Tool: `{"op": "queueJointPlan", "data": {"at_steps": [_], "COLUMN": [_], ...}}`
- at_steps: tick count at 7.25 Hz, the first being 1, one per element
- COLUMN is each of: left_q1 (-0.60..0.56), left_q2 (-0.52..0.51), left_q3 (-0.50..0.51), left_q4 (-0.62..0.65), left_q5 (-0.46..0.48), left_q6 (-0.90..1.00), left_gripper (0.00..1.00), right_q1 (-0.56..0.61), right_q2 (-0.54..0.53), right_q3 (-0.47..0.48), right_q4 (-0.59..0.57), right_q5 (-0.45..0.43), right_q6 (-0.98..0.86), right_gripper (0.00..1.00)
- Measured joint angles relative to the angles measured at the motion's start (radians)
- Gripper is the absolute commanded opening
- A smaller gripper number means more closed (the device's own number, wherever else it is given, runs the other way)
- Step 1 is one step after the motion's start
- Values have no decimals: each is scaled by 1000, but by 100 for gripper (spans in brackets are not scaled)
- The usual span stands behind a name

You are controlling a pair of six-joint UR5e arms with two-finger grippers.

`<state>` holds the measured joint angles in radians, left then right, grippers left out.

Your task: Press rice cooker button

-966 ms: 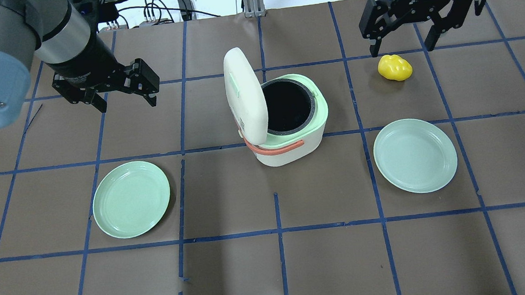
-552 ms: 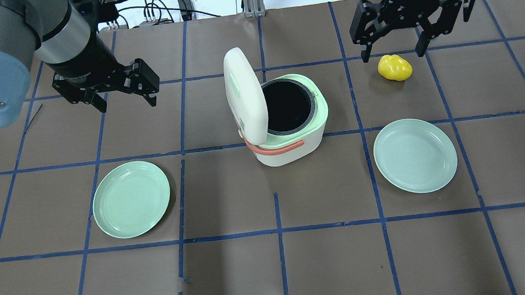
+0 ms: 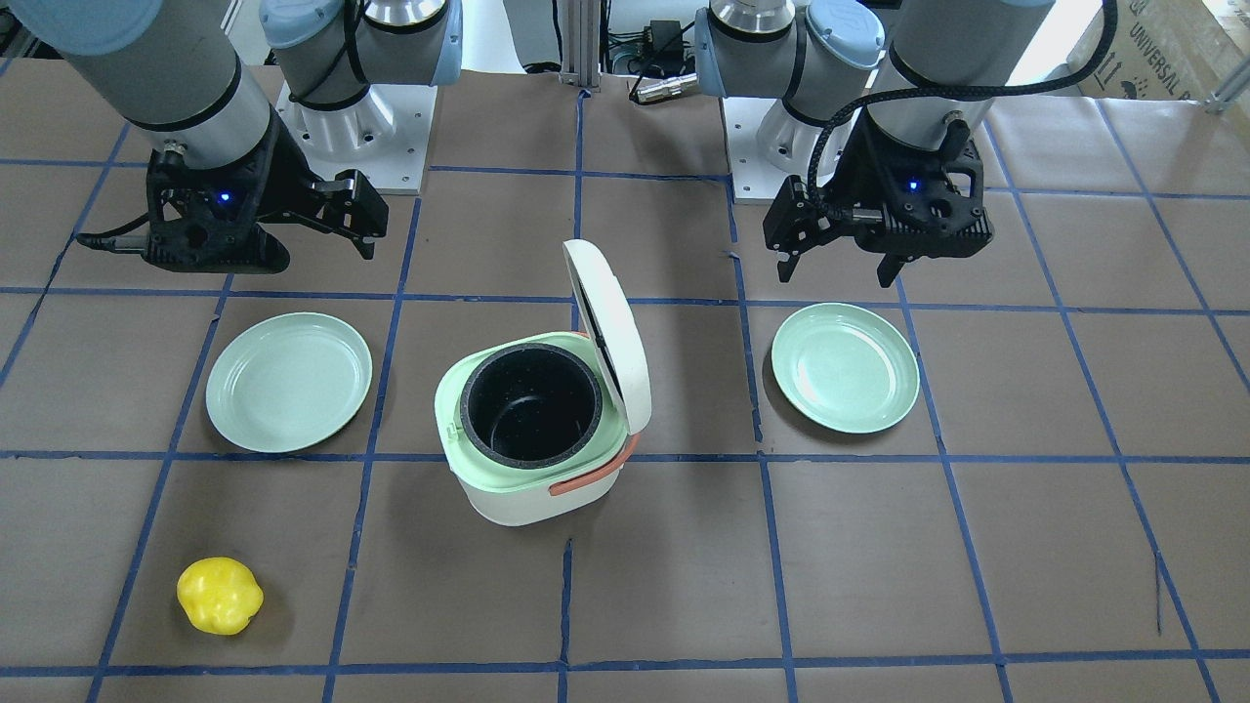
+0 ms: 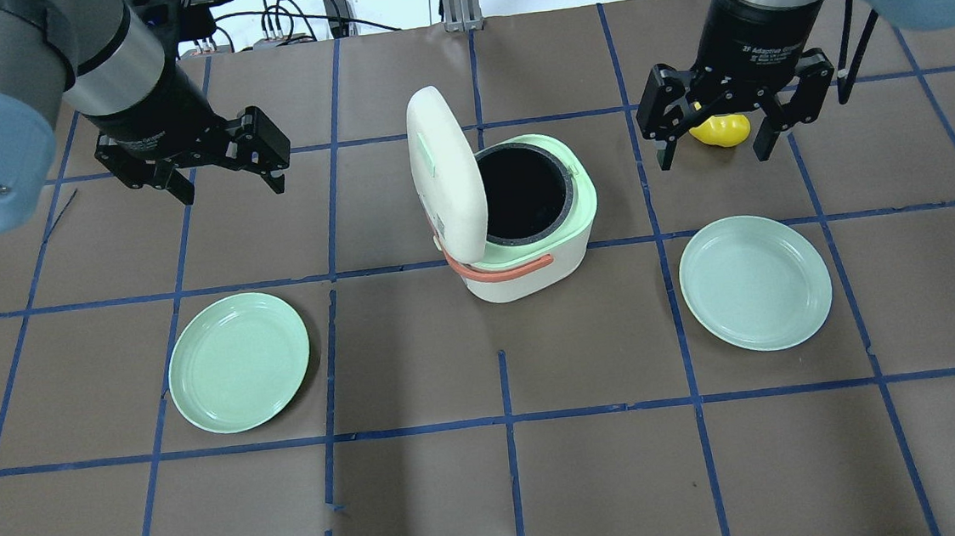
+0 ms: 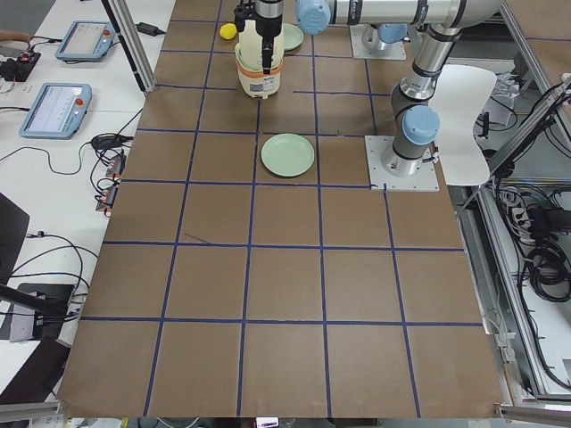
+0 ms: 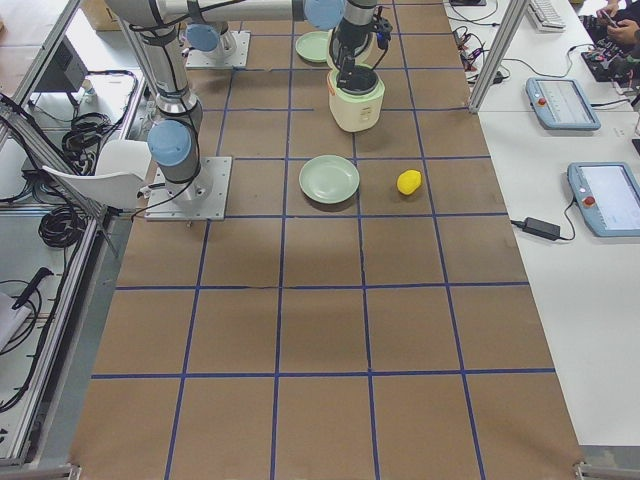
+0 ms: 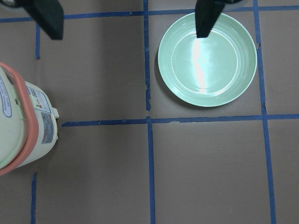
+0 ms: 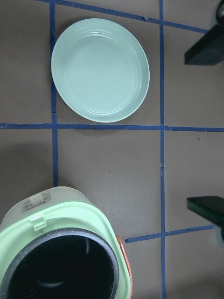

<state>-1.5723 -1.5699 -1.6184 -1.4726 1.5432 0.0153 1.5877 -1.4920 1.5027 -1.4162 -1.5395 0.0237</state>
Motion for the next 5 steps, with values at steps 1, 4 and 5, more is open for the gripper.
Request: {"op": "queueJointPlan", "data": {"at_steps": [1, 4, 5], "left_q1": [0, 0, 0], "left_q2": [0, 1, 1], "left_q3": [0, 0, 0], "left_q4": [0, 0, 0], "left_q5": [0, 0, 0], "left_q6": [0, 0, 0], "left_gripper": [100, 100, 100], "right_q1": [0, 0, 0], "right_q2": [-5, -8, -8], "right_q3": [13, 20, 20], "right_q4": [-21, -37, -38], "right_q5": [-1, 1, 1], "right_q6": [0, -1, -1], "right_gripper": [100, 100, 100]}}
